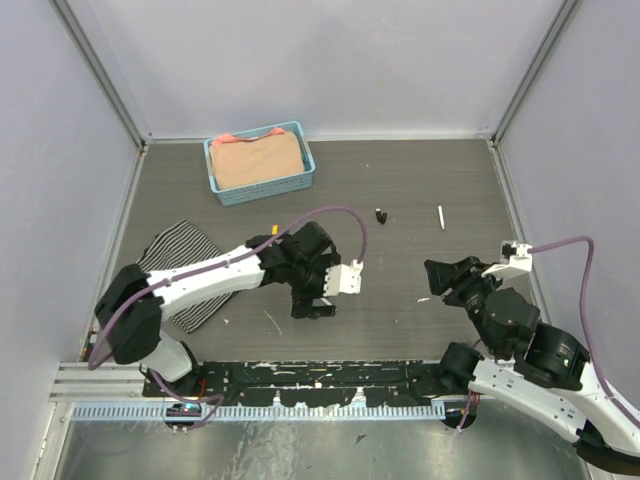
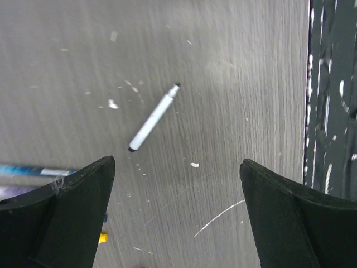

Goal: Insert the pens into the pen caps
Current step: Pick up the pen from the center of the board.

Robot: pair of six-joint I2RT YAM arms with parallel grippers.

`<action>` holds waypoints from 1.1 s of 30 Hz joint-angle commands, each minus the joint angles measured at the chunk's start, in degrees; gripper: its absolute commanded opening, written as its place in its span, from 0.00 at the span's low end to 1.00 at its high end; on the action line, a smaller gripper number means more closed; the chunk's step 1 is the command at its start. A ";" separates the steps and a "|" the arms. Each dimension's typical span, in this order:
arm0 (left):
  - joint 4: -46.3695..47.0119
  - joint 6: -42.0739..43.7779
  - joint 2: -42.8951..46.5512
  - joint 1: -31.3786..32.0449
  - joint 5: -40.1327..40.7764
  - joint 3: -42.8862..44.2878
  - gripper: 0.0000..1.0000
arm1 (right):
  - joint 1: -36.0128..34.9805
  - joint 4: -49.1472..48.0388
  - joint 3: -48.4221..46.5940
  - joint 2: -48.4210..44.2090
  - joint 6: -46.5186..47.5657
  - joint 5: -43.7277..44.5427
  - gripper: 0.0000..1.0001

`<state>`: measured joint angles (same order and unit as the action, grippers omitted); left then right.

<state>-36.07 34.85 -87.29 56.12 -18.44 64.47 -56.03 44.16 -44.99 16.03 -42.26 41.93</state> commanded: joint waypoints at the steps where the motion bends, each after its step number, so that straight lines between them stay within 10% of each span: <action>1: -7.28 14.45 -5.23 -0.05 -4.02 2.47 0.99 | -0.18 2.75 -2.61 -2.63 -2.12 2.50 0.51; 33: -2.61 24.03 -21.27 -3.02 -0.89 8.68 0.51 | -0.19 8.81 -4.88 -1.73 -3.44 3.86 0.52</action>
<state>-40.56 57.49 -107.39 53.23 -19.97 72.42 -56.03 54.04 -48.10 12.99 -44.97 43.97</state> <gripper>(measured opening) 0.535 0.515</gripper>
